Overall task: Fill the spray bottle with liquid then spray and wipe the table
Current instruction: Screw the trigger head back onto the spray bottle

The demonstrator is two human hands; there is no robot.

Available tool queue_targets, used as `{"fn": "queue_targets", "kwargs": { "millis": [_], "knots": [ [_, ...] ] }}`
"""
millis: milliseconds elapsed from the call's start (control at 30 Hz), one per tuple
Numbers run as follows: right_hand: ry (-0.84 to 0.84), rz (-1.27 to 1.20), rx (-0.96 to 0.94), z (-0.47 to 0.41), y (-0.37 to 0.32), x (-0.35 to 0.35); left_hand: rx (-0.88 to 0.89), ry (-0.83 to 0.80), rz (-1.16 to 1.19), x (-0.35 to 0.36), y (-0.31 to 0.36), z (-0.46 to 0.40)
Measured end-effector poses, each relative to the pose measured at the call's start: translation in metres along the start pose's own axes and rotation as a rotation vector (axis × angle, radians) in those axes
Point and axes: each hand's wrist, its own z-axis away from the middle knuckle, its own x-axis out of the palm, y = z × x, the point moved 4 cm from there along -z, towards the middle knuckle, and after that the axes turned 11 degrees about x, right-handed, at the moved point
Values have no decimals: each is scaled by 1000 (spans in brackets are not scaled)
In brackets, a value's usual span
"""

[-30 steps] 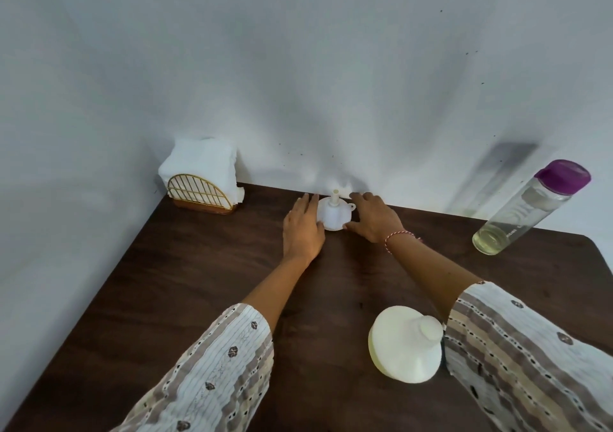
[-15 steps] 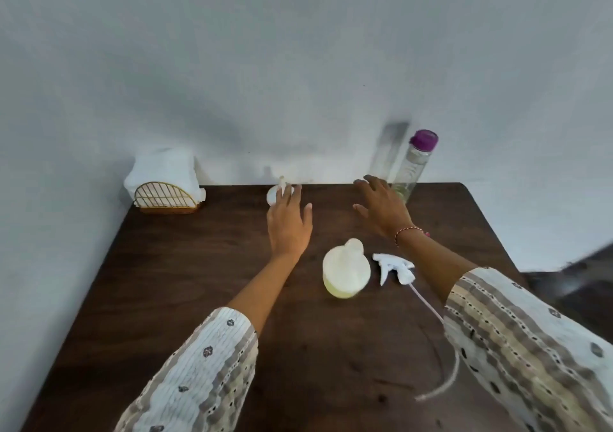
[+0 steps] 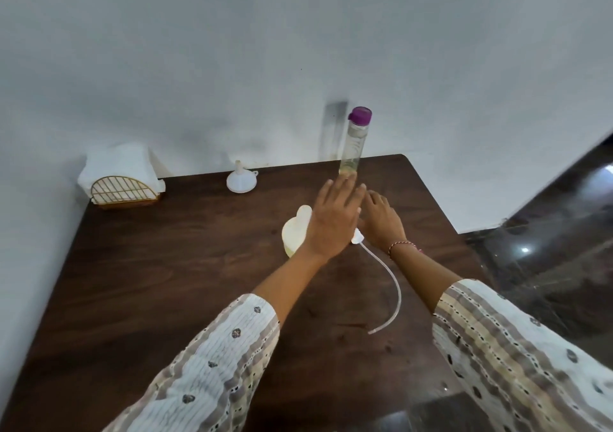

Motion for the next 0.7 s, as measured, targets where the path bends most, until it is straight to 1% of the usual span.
{"fn": "queue_targets", "kwargs": {
  "millis": [67,133,200,267,367,400,500,600,700],
  "knots": [
    [-56,54,0,3,15,13,62,-69,59,18,22,8],
    [-134,42,39,4,34,28,42,-146,148,37,32,18],
    [-230,-24,92,6,47,42,7,-234,245,55,37,32],
    [-296,-55,128,9,51,51,-81,-383,355,71,38,45],
    [-338,-115,152,9,54,65,-336,-532,525,91,31,60],
    [-350,-132,162,8,54,68,-406,-559,579,96,29,63],
    [-361,-187,219,1,55,75,-538,-607,697,106,28,58],
    [-322,-255,286,-6,53,74,-701,-599,816,112,26,48],
    [-317,-331,348,-12,51,75,-740,-606,849,119,27,39]
  ]
}}
